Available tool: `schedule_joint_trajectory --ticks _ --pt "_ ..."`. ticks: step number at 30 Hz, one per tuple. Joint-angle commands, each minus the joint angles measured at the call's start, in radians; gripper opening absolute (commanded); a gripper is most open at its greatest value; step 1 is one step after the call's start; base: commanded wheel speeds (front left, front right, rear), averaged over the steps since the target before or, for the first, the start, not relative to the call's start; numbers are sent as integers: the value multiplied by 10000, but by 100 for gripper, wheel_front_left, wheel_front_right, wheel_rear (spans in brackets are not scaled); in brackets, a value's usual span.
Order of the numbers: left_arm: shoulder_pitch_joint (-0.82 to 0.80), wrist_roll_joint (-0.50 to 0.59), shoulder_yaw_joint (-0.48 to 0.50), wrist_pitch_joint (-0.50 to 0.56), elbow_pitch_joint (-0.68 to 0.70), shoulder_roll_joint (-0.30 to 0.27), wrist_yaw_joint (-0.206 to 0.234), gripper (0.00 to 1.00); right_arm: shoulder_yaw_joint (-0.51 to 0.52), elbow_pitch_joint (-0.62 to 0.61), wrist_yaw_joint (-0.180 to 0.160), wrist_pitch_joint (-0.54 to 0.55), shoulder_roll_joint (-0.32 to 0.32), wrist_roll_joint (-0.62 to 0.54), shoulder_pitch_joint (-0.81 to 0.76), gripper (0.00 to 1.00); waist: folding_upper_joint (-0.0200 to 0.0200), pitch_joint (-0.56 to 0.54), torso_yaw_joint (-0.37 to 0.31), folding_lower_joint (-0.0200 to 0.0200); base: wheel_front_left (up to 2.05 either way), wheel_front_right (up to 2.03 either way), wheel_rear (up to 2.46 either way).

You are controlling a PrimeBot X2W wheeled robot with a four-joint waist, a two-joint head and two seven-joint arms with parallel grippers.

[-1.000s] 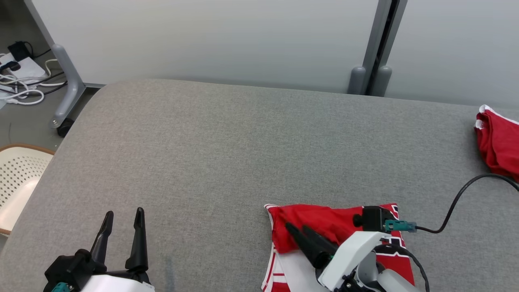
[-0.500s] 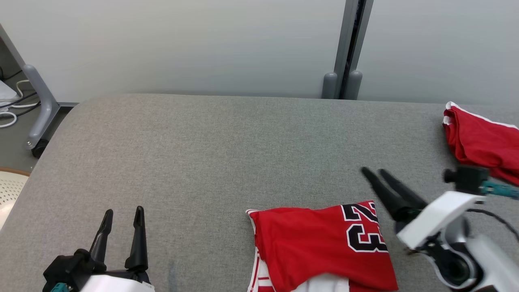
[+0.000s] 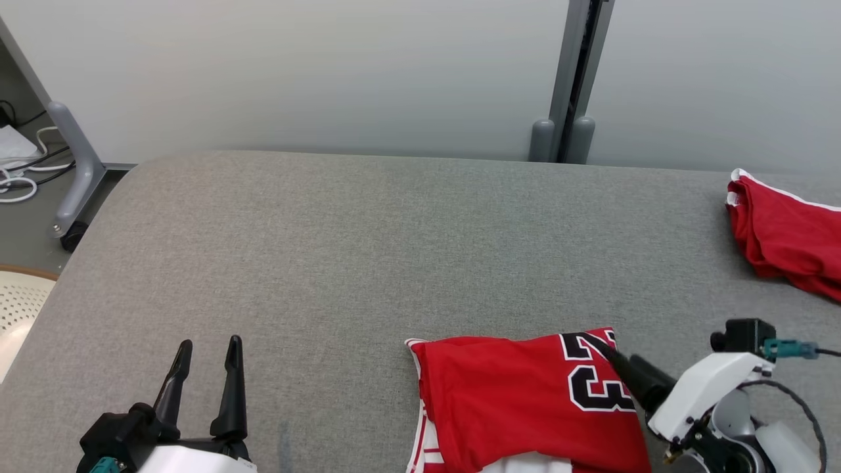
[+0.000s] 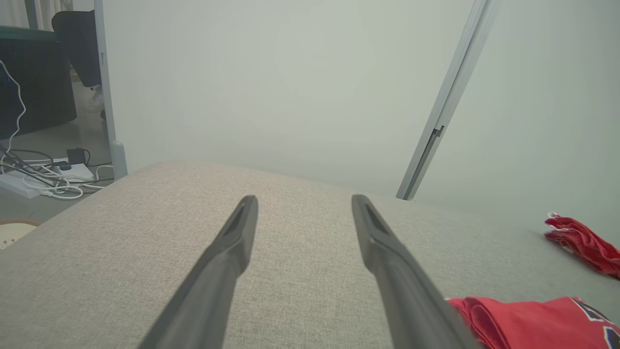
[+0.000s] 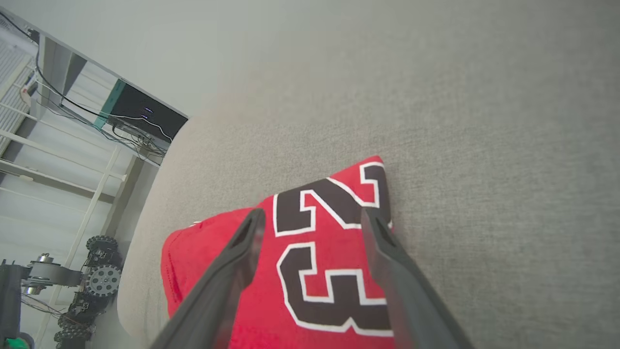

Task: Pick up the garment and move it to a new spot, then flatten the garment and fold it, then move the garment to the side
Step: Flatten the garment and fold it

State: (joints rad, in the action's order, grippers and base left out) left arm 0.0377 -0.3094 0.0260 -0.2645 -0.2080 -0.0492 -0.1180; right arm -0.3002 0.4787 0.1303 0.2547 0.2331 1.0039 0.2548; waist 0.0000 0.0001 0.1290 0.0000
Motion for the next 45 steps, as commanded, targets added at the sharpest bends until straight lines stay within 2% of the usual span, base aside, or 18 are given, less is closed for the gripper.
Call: schedule_joint_trajectory --ticks 1,8,13,14,15,16,21,28,30,35,45 --pt "-78 28 -2 -14 -31 -30 -32 100 69 352 9 233 4 -3 20 100 0 12 67 0 0 0 0" --pt "-124 95 36 -14 -125 -32 -60 100 503 2317 11 1177 -552 -428 425 100 0 -34 359 0 0 0 0" --pt "-130 74 77 -14 -141 -30 -90 100 538 2593 8 1568 -801 -478 481 100 0 2 505 0 0 0 0" --pt "-137 70 82 -14 -143 -32 -93 100 495 2507 8 1564 -797 -510 481 79 0 10 525 0 0 0 0" --pt "-145 67 89 -12 -140 -32 -93 100 478 2370 8 1454 -777 -539 484 31 0 21 536 0 0 0 0" --pt "-156 67 96 -12 -137 -32 -98 100 462 2205 9 1345 -750 -549 513 0 0 34 541 0 0 0 0" --pt "-239 68 135 -12 -68 -30 -115 100 -37 902 9 458 -306 -710 803 0 0 184 429 0 0 0 0" --pt "-538 -70 -170 -12 -67 -36 -121 100 -1166 -347 11 -190 800 -996 2016 0 0 672 147 0 0 0 0" --pt "-612 -77 -224 -14 -51 -30 -120 100 -1280 -407 11 -279 993 -1028 2285 0 0 769 109 0 0 0 0" --pt "-1067 -84 -489 -14 -8 -31 -131 100 -1798 -415 11 -556 2026 -1186 3631 0 0 1474 -38 0 0 0 0" --pt "-2337 -109 -1025 -14 146 -31 -146 100 -1659 352 11 -1081 3600 -1066 5845 0 0 3436 -224 0 0 0 0"
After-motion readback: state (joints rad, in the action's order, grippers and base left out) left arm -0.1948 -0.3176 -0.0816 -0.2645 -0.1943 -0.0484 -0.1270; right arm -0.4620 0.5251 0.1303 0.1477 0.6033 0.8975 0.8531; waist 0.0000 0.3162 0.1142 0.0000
